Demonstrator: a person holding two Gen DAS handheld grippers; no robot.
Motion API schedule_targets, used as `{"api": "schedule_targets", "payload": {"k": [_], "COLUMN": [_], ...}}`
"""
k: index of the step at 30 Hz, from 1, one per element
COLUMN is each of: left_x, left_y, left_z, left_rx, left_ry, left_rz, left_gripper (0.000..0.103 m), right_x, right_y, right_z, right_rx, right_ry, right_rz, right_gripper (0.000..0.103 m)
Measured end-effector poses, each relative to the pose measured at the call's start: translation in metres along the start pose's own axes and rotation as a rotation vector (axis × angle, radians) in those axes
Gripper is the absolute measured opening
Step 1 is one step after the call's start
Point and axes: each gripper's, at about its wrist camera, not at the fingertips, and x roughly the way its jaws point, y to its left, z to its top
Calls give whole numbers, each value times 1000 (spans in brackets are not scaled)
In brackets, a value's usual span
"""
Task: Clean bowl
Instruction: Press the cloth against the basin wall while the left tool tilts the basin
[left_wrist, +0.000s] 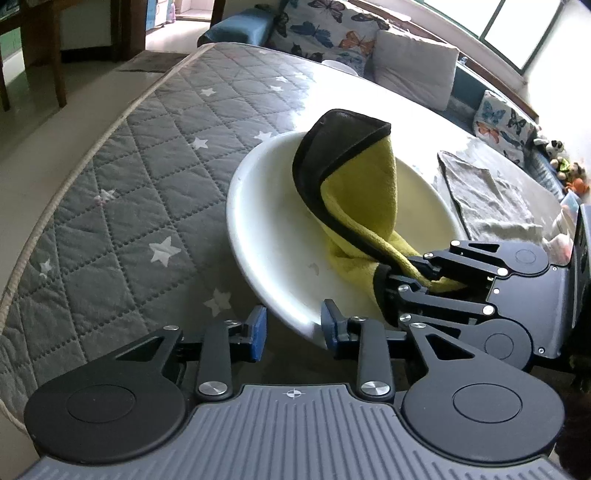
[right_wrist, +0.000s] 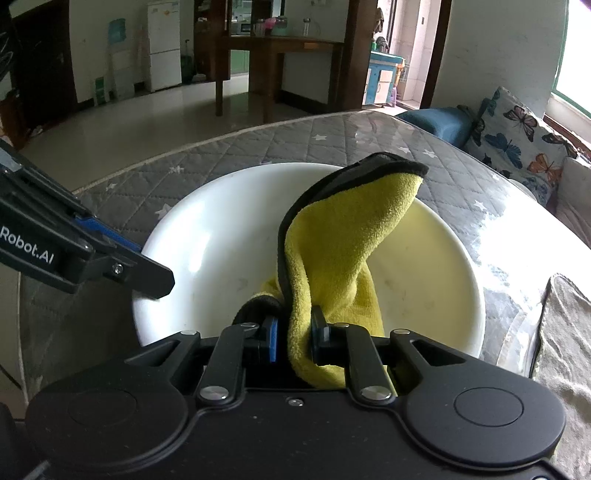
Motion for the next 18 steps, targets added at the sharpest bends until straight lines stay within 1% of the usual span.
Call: {"api": "schedule_targets", "payload": {"k": [7,13,18], "left_x": [4,9,15], "left_y": [-2,-5,-4], "left_z": [5,14,22], "left_rx": [19,51,63], "left_ry": [13,-9,-17], "left_rz": [25,74,91], "left_gripper": [32,30,29], "right_x": [8,17,23], "right_y": [0,-3,-11], "right_z": [5,10,14], "right_rx": [3,7,19], "right_ry": [-17,-33,-42], "right_rz": [-11,-29,-47], "right_gripper": [17,17,17]}}
